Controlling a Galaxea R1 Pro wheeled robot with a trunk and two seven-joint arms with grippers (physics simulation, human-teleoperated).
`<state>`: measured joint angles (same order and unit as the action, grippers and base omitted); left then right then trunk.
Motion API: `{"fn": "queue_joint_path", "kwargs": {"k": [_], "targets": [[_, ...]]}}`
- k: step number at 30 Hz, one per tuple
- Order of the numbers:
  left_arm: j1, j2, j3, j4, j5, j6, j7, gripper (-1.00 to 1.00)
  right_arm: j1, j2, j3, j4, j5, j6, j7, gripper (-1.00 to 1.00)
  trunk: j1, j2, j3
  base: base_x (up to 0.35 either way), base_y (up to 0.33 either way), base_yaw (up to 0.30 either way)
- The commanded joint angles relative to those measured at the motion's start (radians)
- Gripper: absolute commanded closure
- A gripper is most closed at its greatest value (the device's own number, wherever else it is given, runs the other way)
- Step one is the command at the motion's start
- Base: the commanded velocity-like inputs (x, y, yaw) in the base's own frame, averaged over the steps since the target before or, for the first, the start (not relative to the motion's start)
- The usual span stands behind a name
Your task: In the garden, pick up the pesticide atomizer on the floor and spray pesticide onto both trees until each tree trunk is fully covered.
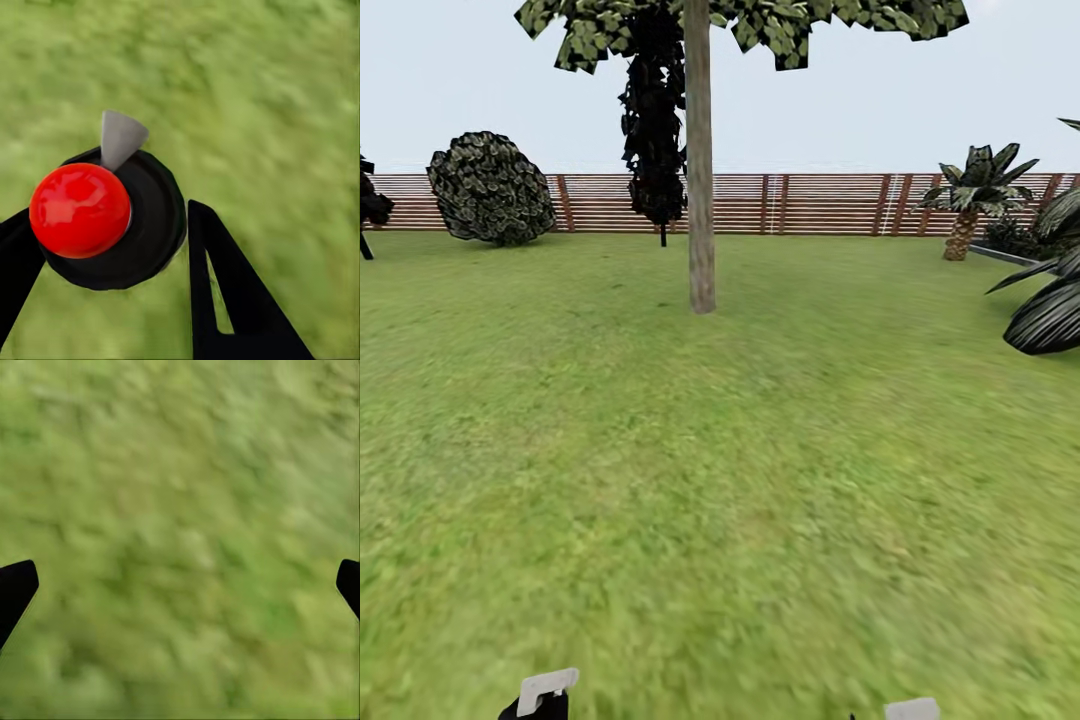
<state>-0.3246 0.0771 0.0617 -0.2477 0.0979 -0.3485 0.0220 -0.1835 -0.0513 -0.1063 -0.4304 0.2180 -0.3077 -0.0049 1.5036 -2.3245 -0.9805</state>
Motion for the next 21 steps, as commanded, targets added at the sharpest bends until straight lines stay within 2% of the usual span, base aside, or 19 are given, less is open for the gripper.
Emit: {"fn": "queue_joint_path", "kwargs": {"k": [1,21], "targets": [[-0.001,0.000,-0.002,0.001,0.010,-0.003,-0.001,1.00,-0.001,0.000,-0.006,0.001,0.011,-0.004,-0.001,-1.00,0.000,0.000,-0.001,0.339,0.000,0.000],[-0.001,0.004,0.001,0.001,0.011,-0.005,-0.001,1.00,-0.001,-0.007,-0.009,-0.003,0.010,-0.004,0.000,-1.00,0.000,0.000,-0.001,0.339,0.000,0.000]]}}
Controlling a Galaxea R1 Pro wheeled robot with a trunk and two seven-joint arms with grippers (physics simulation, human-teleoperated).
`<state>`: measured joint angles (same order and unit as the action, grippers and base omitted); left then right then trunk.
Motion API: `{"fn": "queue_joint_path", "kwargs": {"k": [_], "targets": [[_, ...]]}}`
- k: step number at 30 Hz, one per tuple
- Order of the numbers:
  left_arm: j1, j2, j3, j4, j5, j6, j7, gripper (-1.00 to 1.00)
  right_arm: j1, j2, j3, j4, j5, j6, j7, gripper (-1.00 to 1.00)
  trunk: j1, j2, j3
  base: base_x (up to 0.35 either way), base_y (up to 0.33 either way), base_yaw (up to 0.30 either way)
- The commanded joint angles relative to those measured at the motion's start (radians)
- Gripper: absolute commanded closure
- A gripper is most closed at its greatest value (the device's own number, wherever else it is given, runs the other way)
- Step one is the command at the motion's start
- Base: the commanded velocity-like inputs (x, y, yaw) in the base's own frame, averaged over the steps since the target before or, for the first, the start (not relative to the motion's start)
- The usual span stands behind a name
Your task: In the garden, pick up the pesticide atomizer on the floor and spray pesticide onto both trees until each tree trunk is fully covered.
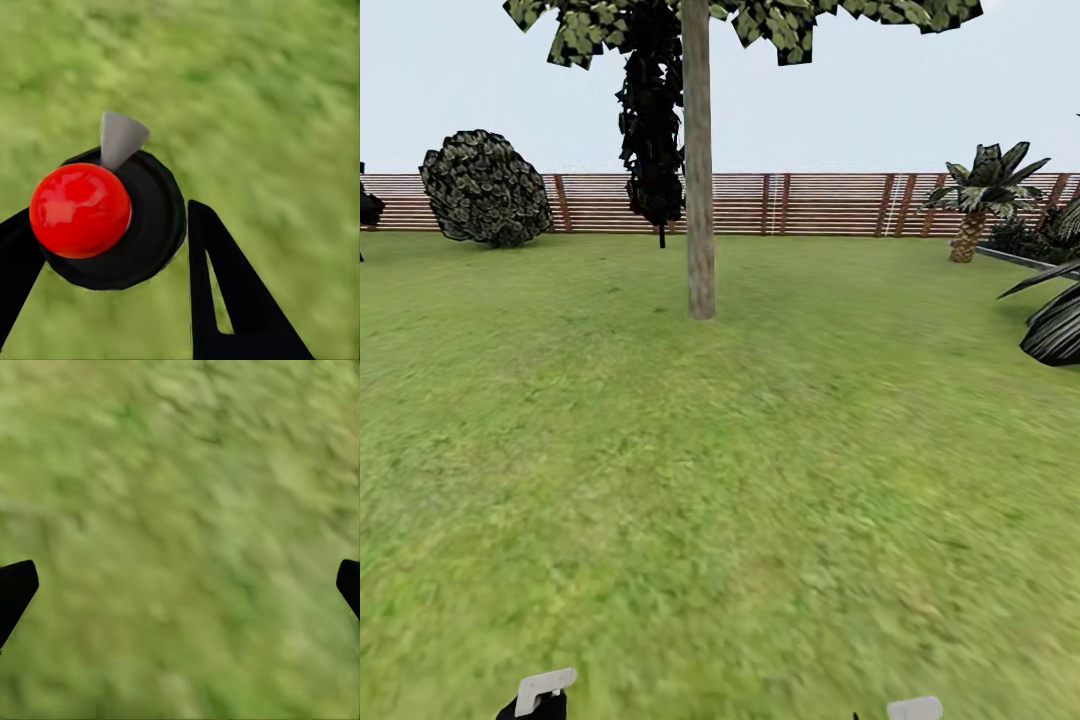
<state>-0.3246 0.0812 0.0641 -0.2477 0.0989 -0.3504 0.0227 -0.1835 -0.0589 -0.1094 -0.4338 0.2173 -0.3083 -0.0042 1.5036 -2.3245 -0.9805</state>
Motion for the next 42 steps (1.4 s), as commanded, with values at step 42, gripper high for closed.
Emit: {"fn": "queue_joint_path", "kwargs": {"k": [42], "targets": [[0.024,0.003,-0.001,-0.002,0.012,-0.006,-0.002,1.00,-0.001,0.011,-0.005,-0.023,0.007,-0.002,0.000,-1.00,0.000,0.000,-0.001,0.339,0.000,0.008]]}}
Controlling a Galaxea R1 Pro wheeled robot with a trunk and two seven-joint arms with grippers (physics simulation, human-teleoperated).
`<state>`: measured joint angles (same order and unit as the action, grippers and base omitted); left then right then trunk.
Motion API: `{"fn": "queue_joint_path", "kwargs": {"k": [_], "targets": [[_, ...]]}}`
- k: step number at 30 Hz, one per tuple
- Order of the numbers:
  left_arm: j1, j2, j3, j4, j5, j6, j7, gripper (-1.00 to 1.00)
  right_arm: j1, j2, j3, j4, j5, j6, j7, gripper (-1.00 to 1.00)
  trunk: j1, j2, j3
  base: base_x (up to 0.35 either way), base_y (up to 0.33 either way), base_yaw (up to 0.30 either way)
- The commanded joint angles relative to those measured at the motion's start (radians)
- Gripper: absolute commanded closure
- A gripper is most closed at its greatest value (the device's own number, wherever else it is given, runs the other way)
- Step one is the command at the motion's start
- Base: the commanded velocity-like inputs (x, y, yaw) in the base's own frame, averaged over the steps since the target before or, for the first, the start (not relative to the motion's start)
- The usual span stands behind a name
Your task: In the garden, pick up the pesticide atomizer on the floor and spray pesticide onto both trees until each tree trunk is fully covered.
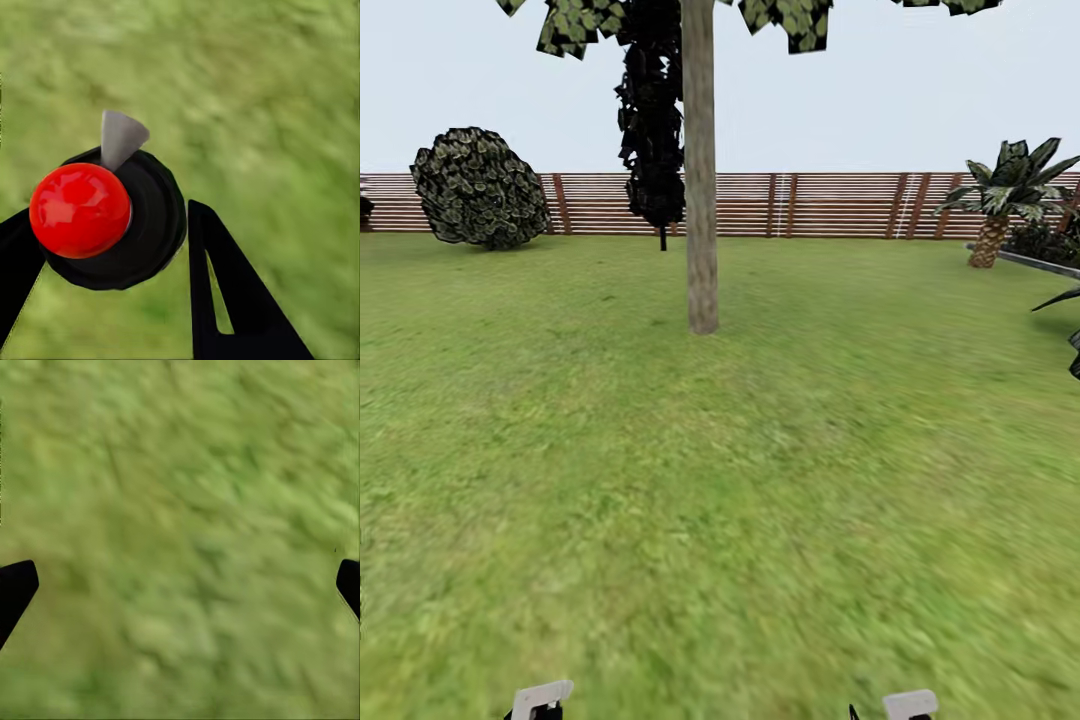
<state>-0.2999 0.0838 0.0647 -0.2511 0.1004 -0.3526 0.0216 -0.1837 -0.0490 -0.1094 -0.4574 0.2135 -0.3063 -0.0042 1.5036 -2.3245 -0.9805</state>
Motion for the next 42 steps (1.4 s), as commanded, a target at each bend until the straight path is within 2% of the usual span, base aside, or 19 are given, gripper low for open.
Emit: {"fn": "queue_joint_path", "kwargs": {"k": [1,7,42], "targets": [[-0.001,0.000,-0.002,0.001,0.010,-0.003,-0.001,1.00,-0.001,0.001,-0.005,0.000,0.011,-0.004,0.000,-1.00,0.000,0.000,-0.001,0.339,0.000,0.215],[-0.001,0.001,-0.002,0.001,0.010,-0.003,-0.001,1.00,-0.001,0.000,-0.006,0.000,0.012,-0.004,0.000,-1.00,0.000,0.000,-0.001,0.339,0.000,0.120],[-0.001,0.001,-0.002,0.001,0.010,-0.003,-0.002,1.00,0.000,0.000,-0.004,0.002,0.012,-0.004,0.000,-1.00,0.000,0.000,-0.001,0.339,0.000,0.005]]}}
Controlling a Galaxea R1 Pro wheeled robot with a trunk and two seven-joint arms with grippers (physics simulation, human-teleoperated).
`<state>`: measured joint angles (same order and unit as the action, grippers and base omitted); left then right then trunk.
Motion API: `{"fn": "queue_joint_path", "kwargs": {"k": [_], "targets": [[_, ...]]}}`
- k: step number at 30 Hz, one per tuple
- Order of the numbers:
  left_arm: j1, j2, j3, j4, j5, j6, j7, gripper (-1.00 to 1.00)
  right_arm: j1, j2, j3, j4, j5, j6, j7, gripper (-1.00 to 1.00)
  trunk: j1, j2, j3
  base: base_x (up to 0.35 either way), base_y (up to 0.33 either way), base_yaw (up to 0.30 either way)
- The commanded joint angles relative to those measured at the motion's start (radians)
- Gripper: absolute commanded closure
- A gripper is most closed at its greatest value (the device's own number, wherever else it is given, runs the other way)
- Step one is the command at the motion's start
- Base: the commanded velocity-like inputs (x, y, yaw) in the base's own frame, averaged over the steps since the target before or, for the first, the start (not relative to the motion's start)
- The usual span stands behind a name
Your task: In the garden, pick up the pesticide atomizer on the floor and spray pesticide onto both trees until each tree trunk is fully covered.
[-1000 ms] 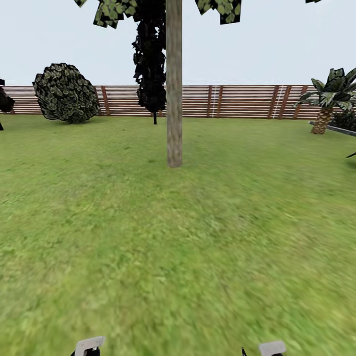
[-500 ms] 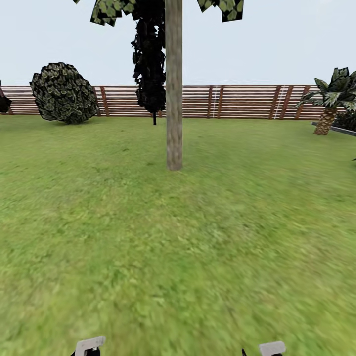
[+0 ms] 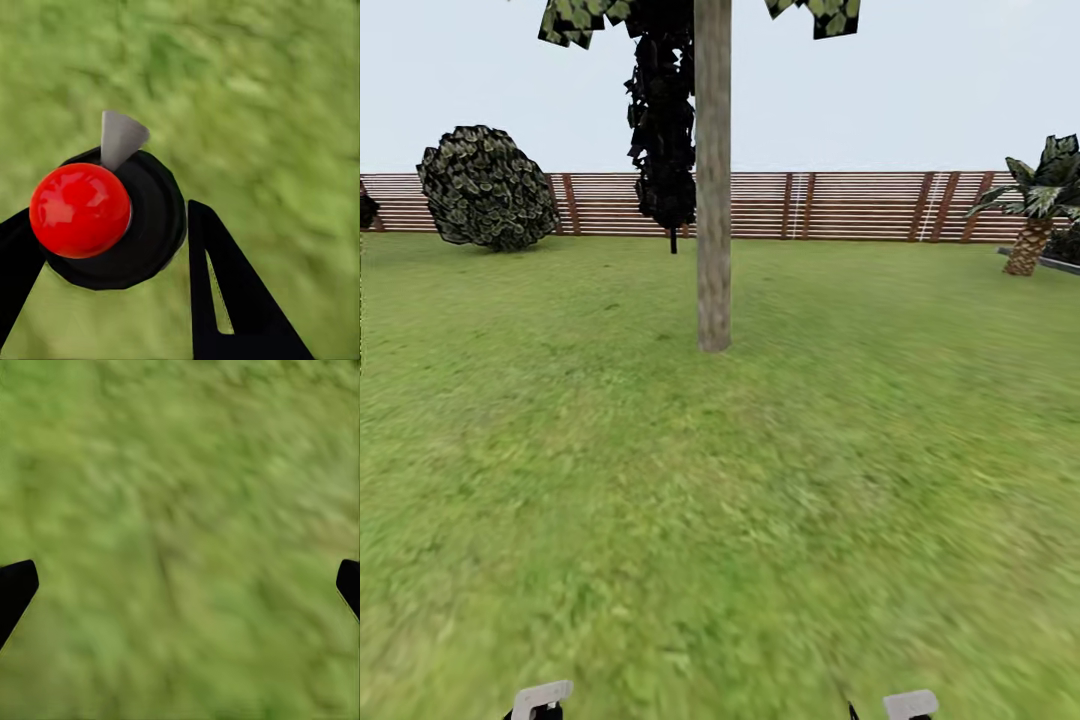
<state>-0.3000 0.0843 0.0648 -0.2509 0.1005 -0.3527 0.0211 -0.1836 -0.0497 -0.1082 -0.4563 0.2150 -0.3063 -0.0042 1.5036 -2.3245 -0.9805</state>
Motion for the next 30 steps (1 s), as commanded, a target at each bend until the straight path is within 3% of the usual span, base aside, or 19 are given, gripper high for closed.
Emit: {"fn": "queue_joint_path", "kwargs": {"k": [1,9,30], "targets": [[-0.001,0.000,-0.002,0.001,0.010,-0.003,-0.001,1.00,-0.001,0.001,-0.005,0.001,0.011,-0.004,0.000,-1.00,0.000,0.000,-0.001,0.339,0.000,0.141],[-0.001,0.000,-0.002,0.001,0.010,-0.003,-0.001,1.00,-0.001,0.001,-0.005,0.001,0.011,-0.004,0.000,-1.00,0.000,0.000,-0.001,0.339,0.000,0.160],[-0.001,0.000,-0.002,0.001,0.010,-0.003,-0.001,1.00,-0.001,0.001,-0.005,0.001,0.012,-0.004,0.000,-1.00,0.000,0.000,-0.001,0.339,0.000,0.006]]}}
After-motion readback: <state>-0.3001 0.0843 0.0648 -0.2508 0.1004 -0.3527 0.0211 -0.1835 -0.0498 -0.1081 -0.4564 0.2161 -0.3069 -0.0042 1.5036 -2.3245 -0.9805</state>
